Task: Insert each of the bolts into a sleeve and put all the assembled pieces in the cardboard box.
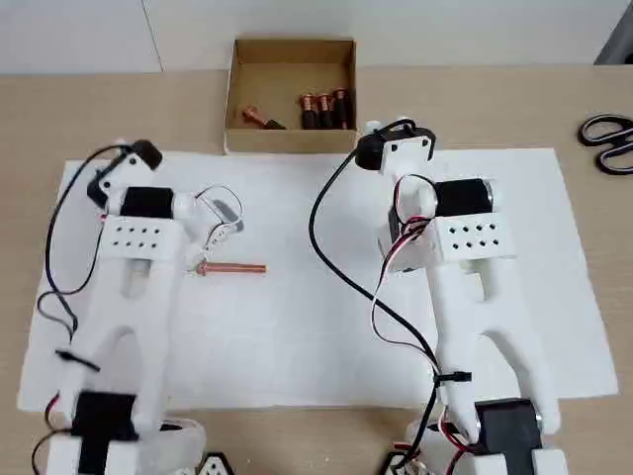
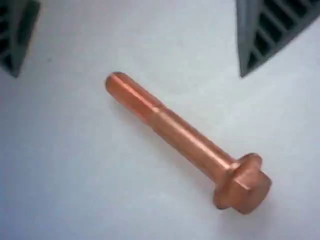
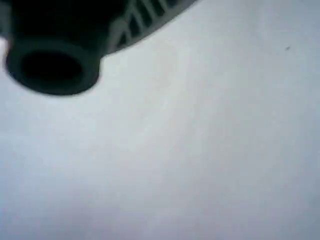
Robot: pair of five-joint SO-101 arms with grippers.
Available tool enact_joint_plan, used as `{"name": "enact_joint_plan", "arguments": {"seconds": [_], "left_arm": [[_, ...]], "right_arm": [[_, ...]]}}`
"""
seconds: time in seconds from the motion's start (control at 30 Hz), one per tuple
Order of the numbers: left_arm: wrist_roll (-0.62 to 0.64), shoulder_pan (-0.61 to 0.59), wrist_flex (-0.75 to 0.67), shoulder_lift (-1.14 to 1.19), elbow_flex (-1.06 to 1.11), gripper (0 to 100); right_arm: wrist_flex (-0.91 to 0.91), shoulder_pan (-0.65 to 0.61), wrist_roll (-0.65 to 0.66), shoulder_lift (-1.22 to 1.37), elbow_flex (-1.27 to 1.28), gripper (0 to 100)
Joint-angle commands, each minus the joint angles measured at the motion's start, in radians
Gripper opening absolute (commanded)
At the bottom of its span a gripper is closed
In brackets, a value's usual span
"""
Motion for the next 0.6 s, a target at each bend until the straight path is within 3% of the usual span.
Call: {"name": "enact_joint_plan", "arguments": {"seconds": [0.0,0.57], "left_arm": [[0.02,0.0,0.011,0.066,-0.044,26],[0.077,-0.003,-0.008,0.436,-0.124,26]], "right_arm": [[-0.002,0.005,0.0,-0.053,-0.009,0.5],[-0.002,0.007,0.0,-0.045,-0.008,0.5]]}}
